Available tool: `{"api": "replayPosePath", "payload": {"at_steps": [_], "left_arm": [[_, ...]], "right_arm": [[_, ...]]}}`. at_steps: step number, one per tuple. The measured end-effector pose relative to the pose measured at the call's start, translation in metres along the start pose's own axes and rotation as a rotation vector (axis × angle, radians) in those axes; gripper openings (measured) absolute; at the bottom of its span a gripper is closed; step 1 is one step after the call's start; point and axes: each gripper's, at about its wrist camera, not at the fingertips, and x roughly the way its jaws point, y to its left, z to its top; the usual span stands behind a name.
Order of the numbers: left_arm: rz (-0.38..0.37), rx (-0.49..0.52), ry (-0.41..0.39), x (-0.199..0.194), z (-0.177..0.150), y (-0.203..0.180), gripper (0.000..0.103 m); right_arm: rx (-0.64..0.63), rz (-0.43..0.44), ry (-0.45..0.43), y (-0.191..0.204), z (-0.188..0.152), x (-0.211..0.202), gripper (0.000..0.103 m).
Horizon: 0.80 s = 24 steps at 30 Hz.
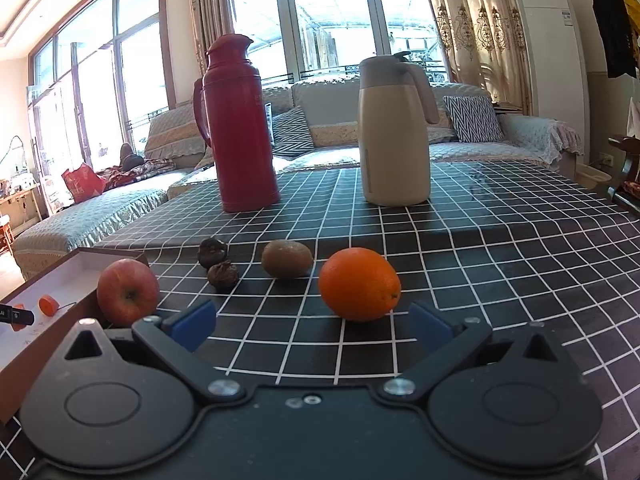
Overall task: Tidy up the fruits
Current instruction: 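Lift the carrot chunk with the left tool and carry it over the box, then lower the carrot chunk into the box and open the left tool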
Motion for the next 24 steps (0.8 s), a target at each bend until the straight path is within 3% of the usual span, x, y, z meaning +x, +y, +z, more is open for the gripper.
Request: {"api": "replayPosePath", "payload": {"at_steps": [24], "left_arm": [[0.023, -0.001, 0.025, 0.0062, -0.0058, 0.0054, 0.032]], "right_arm": [[0.004, 0.004, -0.005, 0.0017, 0.0015, 0.0002, 0.103]]}}
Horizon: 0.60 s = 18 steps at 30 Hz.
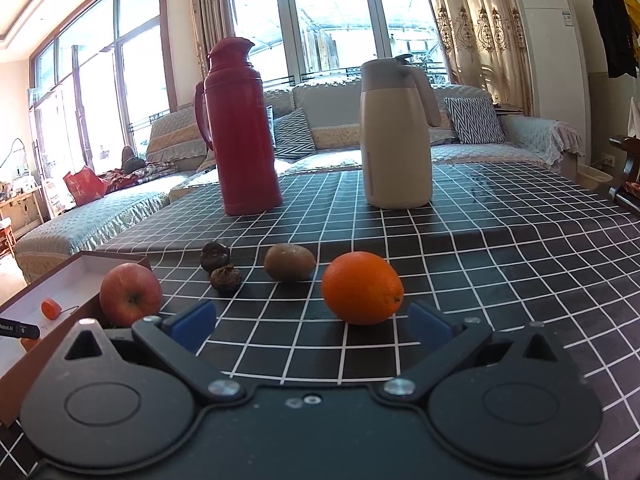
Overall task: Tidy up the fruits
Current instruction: 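Lower the carrot chunk into the box and open the left tool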
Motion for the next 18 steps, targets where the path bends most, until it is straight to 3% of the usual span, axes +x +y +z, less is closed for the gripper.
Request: {"api": "replayPosePath", "payload": {"at_steps": [6, 7, 9, 18], "left_arm": [[0.003, -0.005, -0.012, -0.004, 0.003, 0.000, 0.035], [0.005, -0.006, -0.018, -0.005, 0.003, 0.000, 0.042], [0.021, -0.004, -0.047, -0.010, 0.003, -0.001, 0.075], [0.008, 0.001, -0.111, -0.026, 0.009, -0.008, 0.079]], "right_arm": [[0.000, 0.000, 0.002, 0.000, 0.000, 0.000, 0.103], [0.000, 0.001, 0.001, 0.000, 0.000, 0.000, 0.103], [0.001, 0.000, 0.001, 0.000, 0.000, 0.000, 0.103], [0.000, -0.002, 0.002, -0.001, 0.000, 0.001, 0.103]]}}
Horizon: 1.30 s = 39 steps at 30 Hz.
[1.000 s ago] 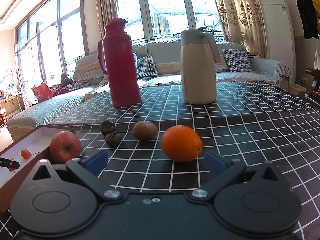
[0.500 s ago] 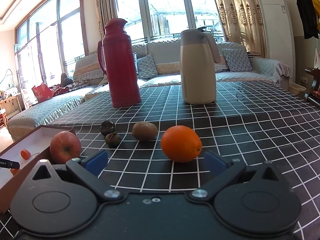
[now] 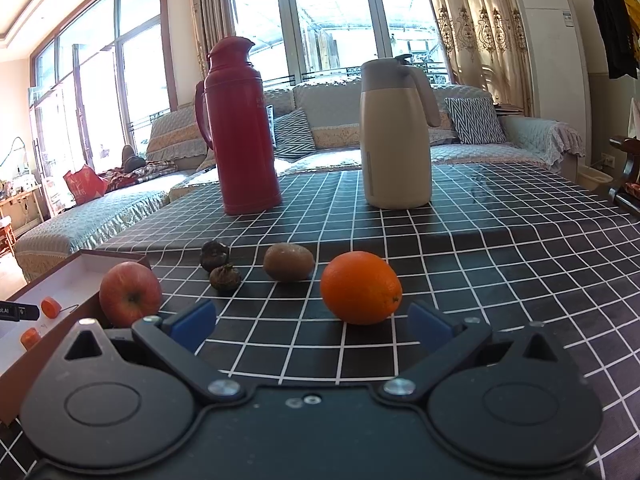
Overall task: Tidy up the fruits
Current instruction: 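Lower the carrot chunk into the box and open the left tool, then move the right tool to the orange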
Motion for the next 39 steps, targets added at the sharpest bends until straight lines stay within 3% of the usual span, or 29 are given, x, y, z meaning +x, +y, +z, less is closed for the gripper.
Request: {"api": "replayPosePath", "payload": {"at_steps": [19, 28, 39], "left_arm": [[-0.028, -0.006, -0.002, 0.001, 0.004, -0.006, 0.079], [-0.017, 0.001, 0.007, 0.007, 0.002, -0.008, 0.079], [-0.014, 0.010, 0.015, 0.011, 0.001, -0.013, 0.079]], "right_arm": [[-0.054, -0.036, 0.066, -0.010, 0.009, 0.032, 0.103], [-0.138, -0.027, 0.130, -0.041, 0.026, 0.083, 0.103], [-0.180, -0.029, 0.176, -0.035, 0.021, 0.120, 0.103]]}}
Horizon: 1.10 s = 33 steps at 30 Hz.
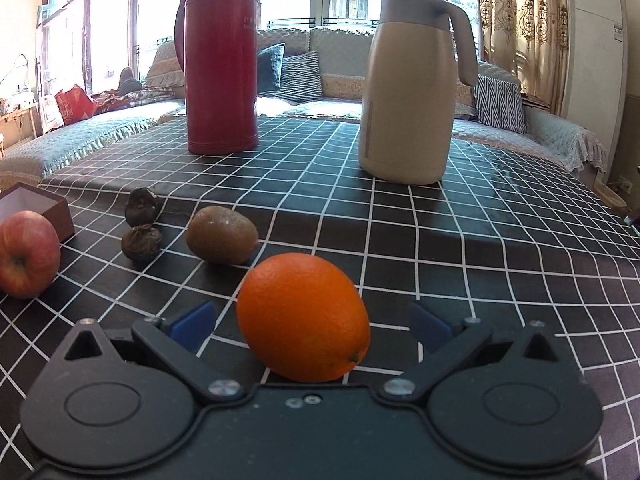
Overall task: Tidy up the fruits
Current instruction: 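Move the right tool to the orange, then close the right tool's fingers around the orange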
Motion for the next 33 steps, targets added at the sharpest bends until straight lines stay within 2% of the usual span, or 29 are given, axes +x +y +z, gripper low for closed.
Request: {"api": "replayPosePath", "payload": {"at_steps": [3, 5, 7, 10, 25, 33], "left_arm": [[0.002, -0.006, 0.000, 0.001, 0.000, 0.002, 0.079], [0.004, -0.011, -0.001, 0.001, 0.000, 0.004, 0.079], [0.005, -0.014, 0.000, 0.001, 0.000, 0.005, 0.079], [0.006, -0.019, 0.000, 0.001, 0.001, 0.007, 0.079], [0.013, -0.025, 0.000, 0.003, 0.001, 0.011, 0.079], [0.017, -0.031, -0.001, 0.001, 0.001, 0.014, 0.079]], "right_arm": [[-0.004, -0.006, 0.017, 0.001, 0.002, 0.008, 0.098], [-0.007, -0.002, 0.025, 0.001, 0.004, 0.013, 0.093], [-0.014, -0.002, 0.042, 0.002, 0.005, 0.017, 0.080], [-0.021, 0.003, 0.060, 0.003, 0.006, 0.022, 0.074], [-0.041, -0.012, 0.048, 0.009, 0.004, 0.016, 0.073], [-0.058, 0.029, 0.004, 0.023, 0.014, -0.007, 0.073]]}}
